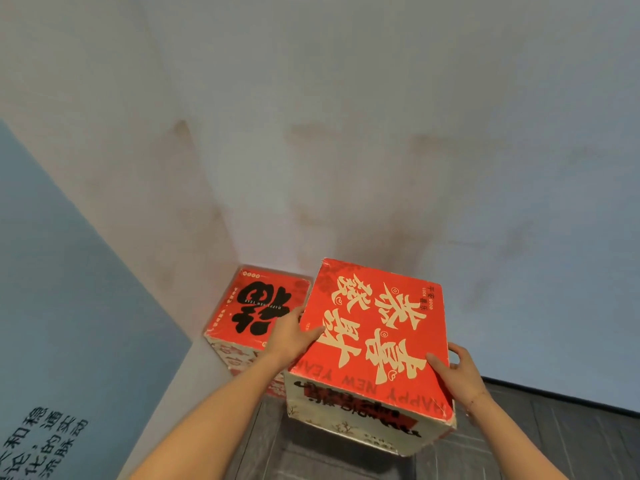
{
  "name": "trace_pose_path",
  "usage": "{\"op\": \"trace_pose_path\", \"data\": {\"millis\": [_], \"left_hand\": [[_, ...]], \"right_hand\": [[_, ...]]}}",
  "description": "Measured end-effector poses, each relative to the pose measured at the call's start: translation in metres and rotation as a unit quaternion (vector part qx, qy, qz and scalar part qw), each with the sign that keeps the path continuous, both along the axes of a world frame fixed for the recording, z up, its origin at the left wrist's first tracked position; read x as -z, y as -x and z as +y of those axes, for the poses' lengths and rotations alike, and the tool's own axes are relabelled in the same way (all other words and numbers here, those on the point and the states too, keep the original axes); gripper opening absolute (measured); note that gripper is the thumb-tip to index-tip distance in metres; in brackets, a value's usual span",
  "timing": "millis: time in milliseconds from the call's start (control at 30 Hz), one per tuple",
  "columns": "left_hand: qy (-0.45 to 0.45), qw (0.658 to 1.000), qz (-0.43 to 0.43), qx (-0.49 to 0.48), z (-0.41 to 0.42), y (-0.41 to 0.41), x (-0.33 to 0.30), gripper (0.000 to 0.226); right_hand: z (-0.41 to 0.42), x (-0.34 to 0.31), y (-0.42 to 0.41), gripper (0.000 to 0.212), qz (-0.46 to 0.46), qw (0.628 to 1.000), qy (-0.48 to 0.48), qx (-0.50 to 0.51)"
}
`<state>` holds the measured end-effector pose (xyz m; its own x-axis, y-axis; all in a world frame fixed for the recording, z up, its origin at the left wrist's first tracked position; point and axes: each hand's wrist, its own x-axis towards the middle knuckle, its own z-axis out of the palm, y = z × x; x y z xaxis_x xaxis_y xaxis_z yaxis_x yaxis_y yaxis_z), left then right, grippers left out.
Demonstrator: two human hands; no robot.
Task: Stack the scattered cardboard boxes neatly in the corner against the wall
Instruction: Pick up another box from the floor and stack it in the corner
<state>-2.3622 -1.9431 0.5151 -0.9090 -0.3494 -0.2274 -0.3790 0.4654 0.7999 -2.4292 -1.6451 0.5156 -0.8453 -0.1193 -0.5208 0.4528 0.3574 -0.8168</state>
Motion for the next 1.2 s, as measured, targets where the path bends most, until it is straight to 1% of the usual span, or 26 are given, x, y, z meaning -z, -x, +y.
{"op": "trace_pose_path", "data": {"millis": [133, 233, 333, 400, 500, 600, 800, 867, 1000, 1067, 1167, 1200], "left_hand": [[-0.017, 0.999, -0.027, -0.028, -0.005, 0.011, 0.041, 0.050], [-0.025, 0.997, -0.054, -0.041, -0.009, 0.022, 0.075, 0.049], [-0.017, 0.996, -0.074, -0.043, -0.013, 0.036, 0.104, 0.050], [-0.009, 0.996, -0.081, -0.043, -0.016, 0.044, 0.120, 0.057], [0.003, 0.996, -0.078, -0.053, -0.018, 0.053, 0.141, 0.057], [0.010, 0.995, -0.074, -0.058, -0.025, 0.059, 0.163, 0.062], [0.015, 0.995, -0.082, -0.054, -0.042, 0.070, 0.200, 0.075], [0.022, 0.995, -0.083, -0.053, -0.049, 0.076, 0.214, 0.075], [0.052, 0.995, -0.085, -0.025, -0.061, 0.084, 0.240, 0.066], [0.080, 0.993, -0.080, -0.016, -0.067, 0.087, 0.249, 0.066], [0.177, 0.980, -0.083, 0.023, -0.076, 0.091, 0.266, 0.076], [0.196, 0.977, -0.083, 0.029, -0.077, 0.092, 0.269, 0.077]], "right_hand": [[-0.003, 0.046, 0.026, 0.056, -0.059, 0.998, -0.014, 0.003], [-0.005, 0.083, 0.043, 0.053, -0.095, 0.995, -0.021, -0.003], [-0.012, 0.112, 0.059, 0.049, -0.087, 0.996, -0.025, 0.003], [-0.016, 0.127, 0.066, 0.051, -0.083, 0.996, -0.026, 0.010], [-0.020, 0.147, 0.072, 0.054, -0.073, 0.997, -0.017, 0.023], [-0.024, 0.170, 0.078, 0.054, -0.070, 0.997, -0.006, 0.037], [-0.040, 0.213, 0.089, 0.048, -0.074, 0.996, 0.013, 0.056], [-0.047, 0.227, 0.092, 0.047, -0.072, 0.995, 0.025, 0.068], [-0.057, 0.251, 0.094, 0.043, -0.078, 0.991, 0.056, 0.092], [-0.059, 0.263, 0.094, 0.044, -0.080, 0.989, 0.072, 0.100], [-0.062, 0.278, 0.094, 0.046, -0.081, 0.987, 0.082, 0.112], [-0.063, 0.282, 0.094, 0.046, -0.082, 0.986, 0.083, 0.117]]}}
